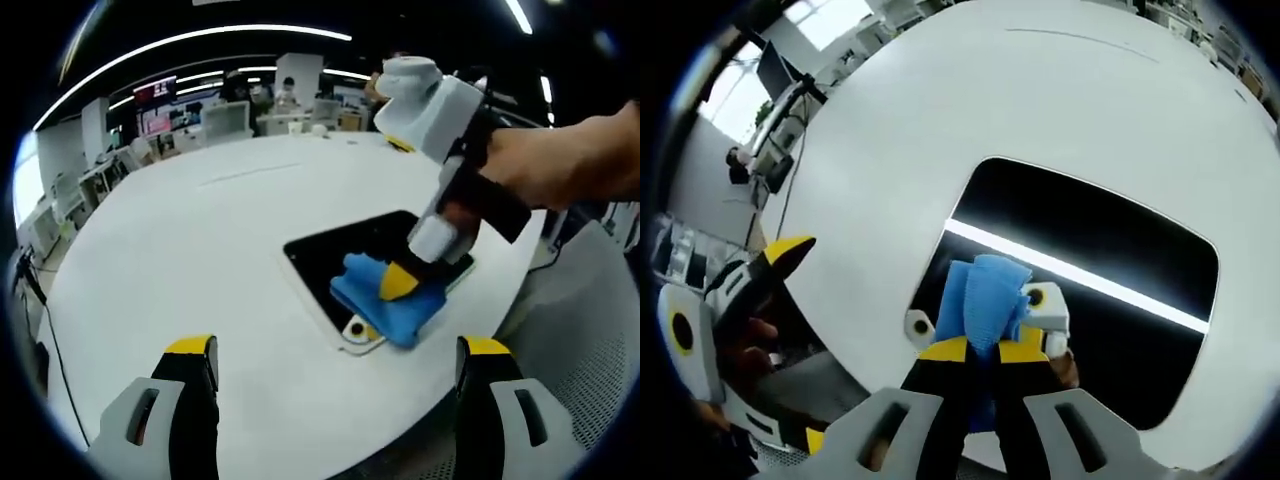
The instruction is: Wipe the mirror surface with the cleaning cloth until all visible marks leave the cleaned area.
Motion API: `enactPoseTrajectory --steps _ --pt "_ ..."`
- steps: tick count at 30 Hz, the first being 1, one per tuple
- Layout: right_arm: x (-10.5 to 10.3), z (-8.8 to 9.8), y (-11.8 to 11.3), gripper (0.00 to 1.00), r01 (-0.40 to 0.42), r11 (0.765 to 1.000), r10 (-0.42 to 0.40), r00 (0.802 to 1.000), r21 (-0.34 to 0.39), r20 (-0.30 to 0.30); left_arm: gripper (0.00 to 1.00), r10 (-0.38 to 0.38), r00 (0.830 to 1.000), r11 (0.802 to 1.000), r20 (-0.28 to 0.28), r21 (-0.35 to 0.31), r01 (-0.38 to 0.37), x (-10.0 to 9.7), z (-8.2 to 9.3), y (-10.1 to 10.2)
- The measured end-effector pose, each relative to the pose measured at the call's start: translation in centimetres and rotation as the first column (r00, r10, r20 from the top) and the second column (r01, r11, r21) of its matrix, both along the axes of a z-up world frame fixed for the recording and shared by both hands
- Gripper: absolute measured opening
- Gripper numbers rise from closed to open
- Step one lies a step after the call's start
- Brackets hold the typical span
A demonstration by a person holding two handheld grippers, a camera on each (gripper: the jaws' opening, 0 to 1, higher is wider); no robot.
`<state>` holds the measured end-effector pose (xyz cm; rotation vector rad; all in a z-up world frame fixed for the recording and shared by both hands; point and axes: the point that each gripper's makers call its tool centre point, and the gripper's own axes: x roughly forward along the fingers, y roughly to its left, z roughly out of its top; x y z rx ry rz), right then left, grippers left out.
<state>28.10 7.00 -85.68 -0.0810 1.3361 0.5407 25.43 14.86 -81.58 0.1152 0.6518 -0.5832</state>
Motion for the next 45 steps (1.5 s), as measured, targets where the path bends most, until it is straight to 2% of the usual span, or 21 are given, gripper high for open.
enactPoseTrajectory --steps 3,16,26,45 --pt "0.1 0.0 0.3 0.03 -0.006 1.0 0.006 1.0 0.004 -0.002 0.99 -0.014 1.0 1.0 0.0 0.008 0.014 -0.1 0.0 -0.2" --pt "0.0 0.2 1.6 0.03 -0.012 0.999 0.011 1.0 0.03 0.006 0.99 0.009 1.0 1.0 0.005 0.008 -0.009 0.2 -0.1 0.2" --pt "0.1 0.1 2.2 0.03 -0.014 0.999 0.012 0.999 0.044 0.034 0.99 0.015 1.0 1.0 0.002 0.017 -0.015 0.2 -0.2 0.4" --pt "0.2 0.0 2.7 0.03 0.0 0.998 -0.001 1.0 0.061 0.024 0.99 0.006 1.0 1.0 -0.007 0.022 -0.006 0.0 -0.2 0.3"
